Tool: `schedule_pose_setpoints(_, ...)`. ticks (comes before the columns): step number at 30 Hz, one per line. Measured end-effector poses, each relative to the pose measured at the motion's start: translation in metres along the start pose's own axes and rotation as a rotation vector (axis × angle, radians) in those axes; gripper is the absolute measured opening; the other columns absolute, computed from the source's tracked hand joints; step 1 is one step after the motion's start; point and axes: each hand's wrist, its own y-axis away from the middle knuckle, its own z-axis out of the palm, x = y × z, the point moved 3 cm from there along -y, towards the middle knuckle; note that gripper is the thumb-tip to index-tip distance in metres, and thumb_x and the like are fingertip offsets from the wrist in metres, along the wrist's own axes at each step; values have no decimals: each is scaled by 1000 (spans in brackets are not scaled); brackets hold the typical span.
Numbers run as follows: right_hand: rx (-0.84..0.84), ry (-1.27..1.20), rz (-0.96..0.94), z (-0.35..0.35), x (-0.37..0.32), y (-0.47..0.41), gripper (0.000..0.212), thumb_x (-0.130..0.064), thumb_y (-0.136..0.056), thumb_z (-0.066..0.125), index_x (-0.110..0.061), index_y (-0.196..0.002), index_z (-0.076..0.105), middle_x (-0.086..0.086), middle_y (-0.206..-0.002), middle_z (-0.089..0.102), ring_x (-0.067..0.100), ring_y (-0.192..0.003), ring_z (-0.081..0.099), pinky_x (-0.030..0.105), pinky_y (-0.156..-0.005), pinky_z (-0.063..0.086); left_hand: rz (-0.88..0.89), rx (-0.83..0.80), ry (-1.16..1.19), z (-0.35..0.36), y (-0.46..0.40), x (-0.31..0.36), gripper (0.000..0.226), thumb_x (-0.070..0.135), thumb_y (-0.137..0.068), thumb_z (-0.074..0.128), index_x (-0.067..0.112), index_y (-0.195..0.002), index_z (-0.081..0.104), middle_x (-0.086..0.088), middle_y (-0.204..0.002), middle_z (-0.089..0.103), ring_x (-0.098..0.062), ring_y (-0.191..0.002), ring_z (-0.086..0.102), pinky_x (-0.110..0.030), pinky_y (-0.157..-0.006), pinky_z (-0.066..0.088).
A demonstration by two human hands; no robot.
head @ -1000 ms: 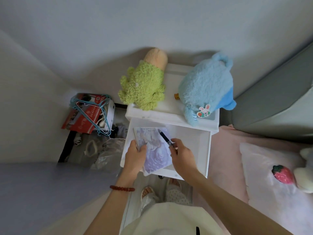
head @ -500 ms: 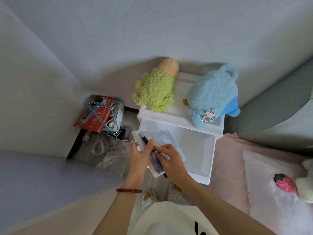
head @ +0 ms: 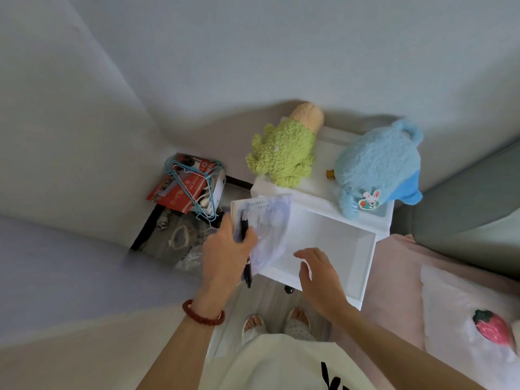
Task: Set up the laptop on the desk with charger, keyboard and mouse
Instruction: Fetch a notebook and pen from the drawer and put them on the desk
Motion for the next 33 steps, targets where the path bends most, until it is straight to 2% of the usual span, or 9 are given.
schedule_pose_setpoints(6, -378, 716, -564, 25, 26, 5, 59, -24, -72, 75, -26, -127, 55, 4, -136, 53, 25, -126, 51, 48, -99, 45, 328, 239, -179, -27, -4, 2, 27, 8, -75, 74, 1, -99, 63, -9, -54, 62, -18, -42, 57, -12, -46, 36)
schedule_pose_setpoints(9, -655, 970, -808, 46, 41, -1, 69, -21, -87, 59, -29, -145, 22, 2, -159, 3, 27, -145, 2, 58, -114, 2, 342, 243, -188, -21, -6, -19, 29, 9, -78, 71, 2, -105, 64, -11, -66, 68, -19, -51, 64, -17, -51, 45)
schedule_pose_setpoints(11, -656, 1118, -872, 51, 46, -9, 64, -20, -91, 55, -25, -146, 22, 1, -159, -3, 27, -145, -4, 58, -109, -13, 328, 231, -204, -16, -5, -31, 30, 17, -82, 66, 4, -109, 64, -10, -74, 71, -20, -56, 66, -18, -57, 47)
schedule_pose_setpoints(13, -626, 1187, -888, 52, 47, -13, 61, -22, -90, 56, -23, -144, 28, 1, -159, 4, 27, -145, 2, 59, -108, -12, 329, 214, -201, -12, -3, -40, 34, 24, -83, 60, 8, -112, 63, -8, -80, 73, -18, -62, 67, -17, -60, 47)
schedule_pose_setpoints(17, -480, 1265, -884, 32, 42, -27, 63, -35, -69, 78, -26, -127, 56, -1, -147, 40, 22, -135, 39, 56, -108, 32, 328, 228, -170, -11, 4, -52, 34, 27, -83, 56, 17, -115, 57, -6, -88, 73, -18, -66, 69, -24, -58, 54)
schedule_pose_setpoints(19, -421, 1232, -827, 15, 41, -41, 60, -36, -65, 80, -27, -121, 62, -3, -143, 46, 20, -131, 45, 54, -105, 36, 302, 248, -151, -11, 5, -53, 33, 30, -83, 54, 21, -115, 54, -5, -87, 73, -17, -63, 67, -26, -54, 55)
schedule_pose_setpoints(24, -388, 1519, -720, -4, 49, -84, 51, -21, -96, 42, -12, -144, 26, 6, -158, -8, 30, -144, -8, 61, -105, -13, 276, 271, -198, -4, 6, -55, 34, 25, -82, 60, 14, -114, 62, -5, -87, 73, -19, -64, 68, -26, -54, 55)
schedule_pose_setpoints(30, -449, 1741, -692, -6, 50, -109, 37, -21, -93, 50, -17, -130, 51, 11, -157, -10, 34, -143, -15, 61, -108, -12, 234, 287, -233, 0, 19, -55, 37, 18, -77, 71, 18, -112, 59, -5, -82, 73, -20, -59, 67, -30, -52, 57)
schedule_pose_setpoints(33, -454, 1641, -675, -6, 44, -104, 46, -23, -94, 44, -10, -138, 38, 14, -158, -2, 32, -144, -12, 60, -110, -11, 174, 267, -229, -5, 31, -54, 31, 32, -83, 53, 24, -113, 53, -1, -77, 71, -18, -58, 64, -31, -49, 54)
